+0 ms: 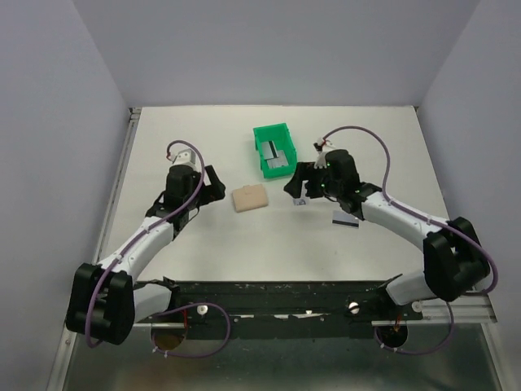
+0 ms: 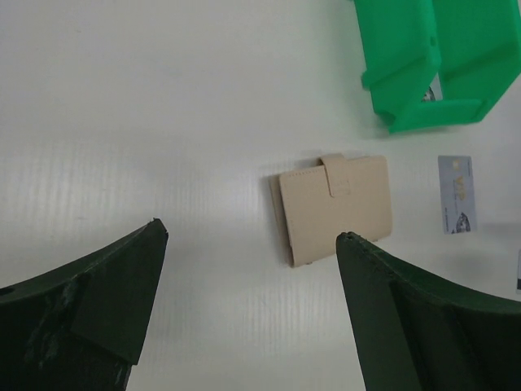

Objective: Put the credit cards into the card holder
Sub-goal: Pick up the card holder from the center of the board.

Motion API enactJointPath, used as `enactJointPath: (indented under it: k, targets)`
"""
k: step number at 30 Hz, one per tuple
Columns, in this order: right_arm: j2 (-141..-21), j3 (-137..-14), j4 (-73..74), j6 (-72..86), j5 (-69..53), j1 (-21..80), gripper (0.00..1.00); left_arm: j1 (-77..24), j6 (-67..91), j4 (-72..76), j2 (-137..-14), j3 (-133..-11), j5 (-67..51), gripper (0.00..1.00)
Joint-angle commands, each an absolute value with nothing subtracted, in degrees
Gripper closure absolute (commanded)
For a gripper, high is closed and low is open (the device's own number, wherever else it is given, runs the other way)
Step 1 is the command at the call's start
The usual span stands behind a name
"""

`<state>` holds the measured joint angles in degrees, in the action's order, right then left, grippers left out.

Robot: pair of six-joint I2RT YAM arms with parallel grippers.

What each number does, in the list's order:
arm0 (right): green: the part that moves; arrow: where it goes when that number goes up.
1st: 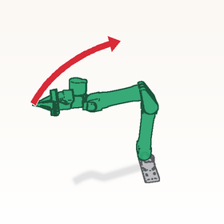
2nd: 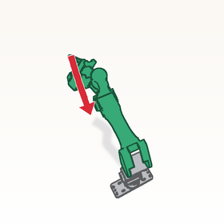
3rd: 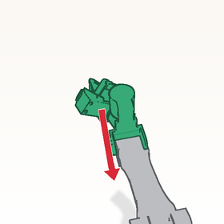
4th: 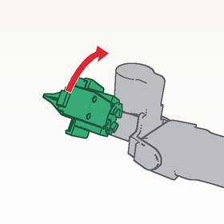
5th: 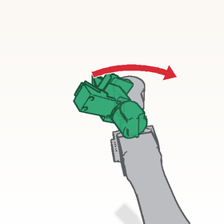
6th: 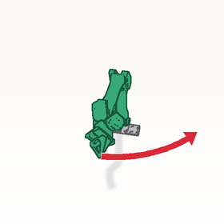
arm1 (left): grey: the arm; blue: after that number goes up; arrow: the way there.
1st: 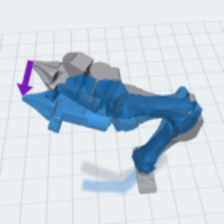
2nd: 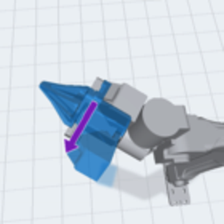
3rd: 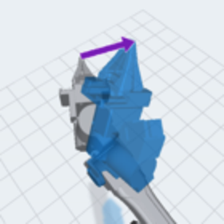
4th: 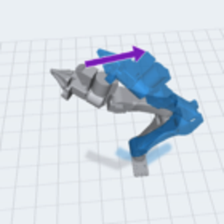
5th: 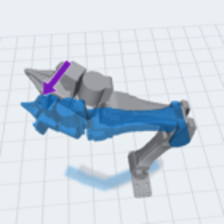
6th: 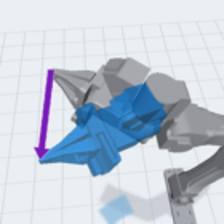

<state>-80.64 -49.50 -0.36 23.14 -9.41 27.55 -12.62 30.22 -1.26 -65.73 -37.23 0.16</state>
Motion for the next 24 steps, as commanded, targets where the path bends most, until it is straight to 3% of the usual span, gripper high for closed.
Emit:
enactJointPath:
  k: [1, 9, 16, 24]
  targets:
    - [-87.3, -49.8, -6.4, 26.6, -12.8, 32.7, 0.13, -20.0, 36.3, 9.8, -67.9, -31.9, 2.6, 0.01]
    - [-98.6, -55.2, -9.6, 27.6, -14.8, 33.7, 0.30, -22.9, 38.5, 17.0, -77.5, -31.8, 3.5, 0.09]
    - [-105.7, -60.5, -9.8, 27.7, -17.0, 34.0, 0.32, -22.9, 39.5, 17.8, -82.0, -33.0, 4.5, 0.12]
    - [-112.6, -65.4, -7.9, 27.9, -17.9, 34.1, 0.27, -22.9, 40.5, 20.5, -87.2, -34.2, 0.9, 0.39]
